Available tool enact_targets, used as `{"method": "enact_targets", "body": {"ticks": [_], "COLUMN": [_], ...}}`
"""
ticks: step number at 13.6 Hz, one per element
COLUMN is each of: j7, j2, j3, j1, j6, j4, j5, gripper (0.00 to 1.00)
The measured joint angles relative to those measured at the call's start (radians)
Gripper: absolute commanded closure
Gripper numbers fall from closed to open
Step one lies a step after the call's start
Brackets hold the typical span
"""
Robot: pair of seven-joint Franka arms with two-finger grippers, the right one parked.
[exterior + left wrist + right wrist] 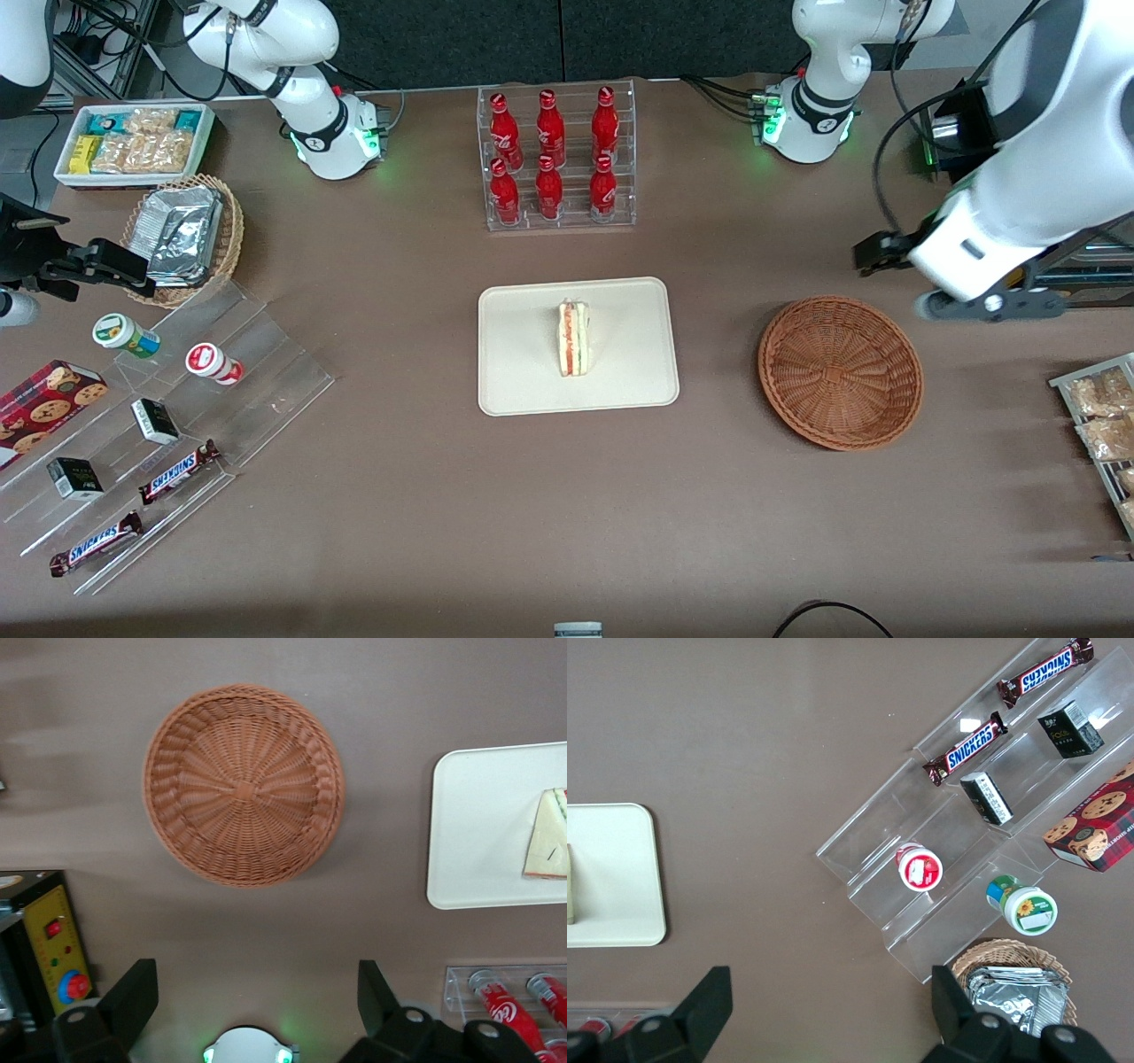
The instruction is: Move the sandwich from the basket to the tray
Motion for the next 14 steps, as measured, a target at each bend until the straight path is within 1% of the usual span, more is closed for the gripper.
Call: {"method": "enact_targets", "body": {"ticks": [3, 5, 7, 10, 14], "j7": [0.052, 0.071, 0.085, 0.086, 0.086], "j2": [-0.046, -0.06, -0.063, -0.063, -0.063], "j3": [0.005, 0.039, 0.07, 0.079, 0.116], "j1": [0.024, 0.019, 0.017, 0.016, 0.013], "j6": [-0.026, -0.035, -0.036, -0.036, -0.036], "j4": [-0.007, -0.014, -0.017, -0.017, -0.017], "j5": [0.0, 0.0, 0.0, 0.0, -0.005], "gripper": [0.01, 0.01, 0.01, 0.01, 0.01]}}
